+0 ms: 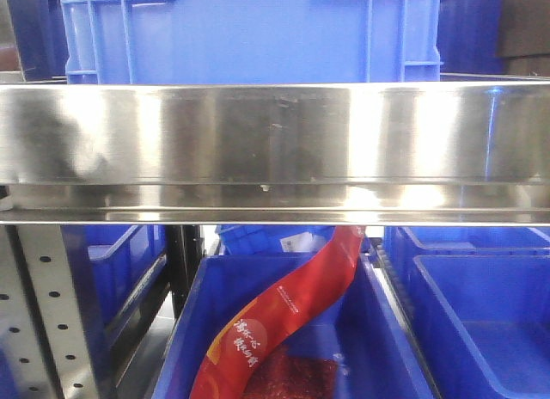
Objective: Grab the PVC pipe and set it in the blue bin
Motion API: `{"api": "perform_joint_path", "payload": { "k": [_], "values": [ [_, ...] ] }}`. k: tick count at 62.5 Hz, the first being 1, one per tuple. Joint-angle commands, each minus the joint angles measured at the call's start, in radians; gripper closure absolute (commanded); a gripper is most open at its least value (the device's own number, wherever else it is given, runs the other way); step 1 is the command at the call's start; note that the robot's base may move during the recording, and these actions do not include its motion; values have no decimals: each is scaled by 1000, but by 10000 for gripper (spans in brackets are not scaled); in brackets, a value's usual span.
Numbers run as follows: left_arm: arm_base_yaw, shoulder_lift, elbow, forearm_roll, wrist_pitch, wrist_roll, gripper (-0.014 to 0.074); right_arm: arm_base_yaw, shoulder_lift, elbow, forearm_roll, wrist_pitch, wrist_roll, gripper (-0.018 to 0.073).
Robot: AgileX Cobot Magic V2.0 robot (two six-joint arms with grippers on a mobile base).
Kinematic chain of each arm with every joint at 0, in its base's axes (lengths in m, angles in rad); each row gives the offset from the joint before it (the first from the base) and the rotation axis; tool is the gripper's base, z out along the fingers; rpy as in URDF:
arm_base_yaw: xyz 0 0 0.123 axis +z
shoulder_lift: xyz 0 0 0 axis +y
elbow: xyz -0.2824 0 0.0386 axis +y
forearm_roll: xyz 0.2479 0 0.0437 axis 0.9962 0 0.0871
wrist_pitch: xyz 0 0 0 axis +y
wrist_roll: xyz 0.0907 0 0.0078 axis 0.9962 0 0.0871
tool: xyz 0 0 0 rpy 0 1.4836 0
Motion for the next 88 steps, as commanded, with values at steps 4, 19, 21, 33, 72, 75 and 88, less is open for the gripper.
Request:
{"api": "perform_joint_path", "payload": {
  "k": [4, 19, 21, 33, 72, 75, 88],
  "values": [
    [7, -26, 0, 2, 26, 3, 708, -5, -6, 1, 5, -15, -5, 721],
    [7, -26, 0, 2, 37, 3, 708, -5, -6, 1, 5, -15, -5, 721],
    [7, -26, 0, 2, 37, 3, 708, -5, -6, 1, 5, -15, -5, 721],
    [7, -26, 0, 2, 37, 3, 708, -5, -6, 1, 5, -15, -5, 721],
    [7, -26, 0, 2, 37, 3, 708, -5, -6, 1, 5, -15, -5, 721],
    [7, -26, 0, 2, 37, 3, 708, -5, -6, 1, 5, -15, -5, 721],
    [7, -26, 0, 2, 37, 3, 708, -5, -6, 1, 5, -15, -5, 721]
  ]
}}
